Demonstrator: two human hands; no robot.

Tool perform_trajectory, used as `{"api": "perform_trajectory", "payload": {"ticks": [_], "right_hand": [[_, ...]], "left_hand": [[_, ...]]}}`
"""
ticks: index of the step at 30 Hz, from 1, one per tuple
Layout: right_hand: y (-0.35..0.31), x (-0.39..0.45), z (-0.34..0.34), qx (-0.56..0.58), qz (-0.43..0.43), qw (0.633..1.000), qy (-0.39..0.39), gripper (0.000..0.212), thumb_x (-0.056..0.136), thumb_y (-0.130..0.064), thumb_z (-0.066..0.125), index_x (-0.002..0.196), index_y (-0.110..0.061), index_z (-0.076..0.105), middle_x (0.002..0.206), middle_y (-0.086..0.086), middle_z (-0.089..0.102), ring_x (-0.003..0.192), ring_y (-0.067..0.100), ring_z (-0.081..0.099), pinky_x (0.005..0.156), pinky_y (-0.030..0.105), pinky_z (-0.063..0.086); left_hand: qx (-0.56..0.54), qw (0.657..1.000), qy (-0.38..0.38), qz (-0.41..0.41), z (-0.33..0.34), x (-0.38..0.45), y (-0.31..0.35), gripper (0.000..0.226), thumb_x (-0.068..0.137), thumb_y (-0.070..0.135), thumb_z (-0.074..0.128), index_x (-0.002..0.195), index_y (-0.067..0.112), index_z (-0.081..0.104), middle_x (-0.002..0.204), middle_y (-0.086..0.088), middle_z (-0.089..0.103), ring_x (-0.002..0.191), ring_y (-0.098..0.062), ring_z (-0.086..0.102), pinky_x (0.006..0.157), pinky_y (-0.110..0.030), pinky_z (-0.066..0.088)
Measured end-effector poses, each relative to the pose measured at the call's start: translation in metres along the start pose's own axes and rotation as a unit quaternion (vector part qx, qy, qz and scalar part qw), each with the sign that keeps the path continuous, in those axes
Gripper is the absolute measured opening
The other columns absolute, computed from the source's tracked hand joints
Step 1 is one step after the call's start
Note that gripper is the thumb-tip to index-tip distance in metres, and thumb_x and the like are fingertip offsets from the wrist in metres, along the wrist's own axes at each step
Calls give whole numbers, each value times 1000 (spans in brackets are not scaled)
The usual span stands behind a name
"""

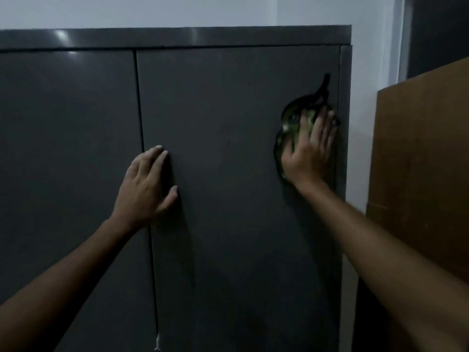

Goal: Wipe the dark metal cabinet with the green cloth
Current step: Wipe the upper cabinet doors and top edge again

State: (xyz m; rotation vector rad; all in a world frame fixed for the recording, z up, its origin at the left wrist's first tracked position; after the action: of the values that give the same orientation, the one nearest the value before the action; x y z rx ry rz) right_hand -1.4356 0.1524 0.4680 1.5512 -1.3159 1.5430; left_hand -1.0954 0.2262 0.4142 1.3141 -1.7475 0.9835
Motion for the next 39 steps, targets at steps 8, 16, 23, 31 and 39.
{"api": "perform_trajectory", "payload": {"ticks": [8,16,23,31,39], "right_hand": [[-167,77,27,-2,-144,989,23,68,89,-39,43,153,-19,35,162,21,18,151,39,12,123,50,8],[-27,-77,27,-11,-429,899,-86,53,82,-19,62,135,-16,60,157,18,33,147,35,28,119,52,27],[-136,24,31,35,-98,995,5,68,82,-31,45,148,-17,44,161,24,18,150,43,13,123,52,9],[-256,-188,105,45,-430,895,-106,42,92,-22,53,132,-15,61,158,18,32,148,35,27,122,51,19],[-134,-219,72,-56,-384,913,-128,52,81,-23,71,132,-17,63,151,18,42,141,37,39,116,55,28]], "left_hand": [[-3,1000,27,8,2,-2,-3,79,88,51,48,149,1,38,155,-16,35,140,-34,34,119,-44,29],[-18,1000,25,-2,-7,-39,-27,67,91,43,50,144,1,45,150,-16,40,138,-33,40,118,-44,32],[-18,997,36,-60,-24,-63,-69,60,91,31,45,143,0,46,149,-18,42,136,-35,41,115,-44,32],[-11,997,36,-74,-42,-92,-137,60,85,25,45,140,1,49,147,-18,45,134,-35,41,113,-46,30],[16,996,-85,27,-39,-119,-190,70,88,39,42,147,2,42,153,-19,38,139,-36,37,116,-48,29]]}}
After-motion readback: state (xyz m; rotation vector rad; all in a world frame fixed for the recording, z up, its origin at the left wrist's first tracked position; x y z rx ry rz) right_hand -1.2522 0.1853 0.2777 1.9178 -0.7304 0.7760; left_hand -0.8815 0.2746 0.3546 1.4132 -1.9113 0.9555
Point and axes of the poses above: each hand's wrist, its own x-axis towards the middle knuckle, its own z-axis out of the palm, y = z × x, the point moved 2 cm from there along x, towards the middle knuckle
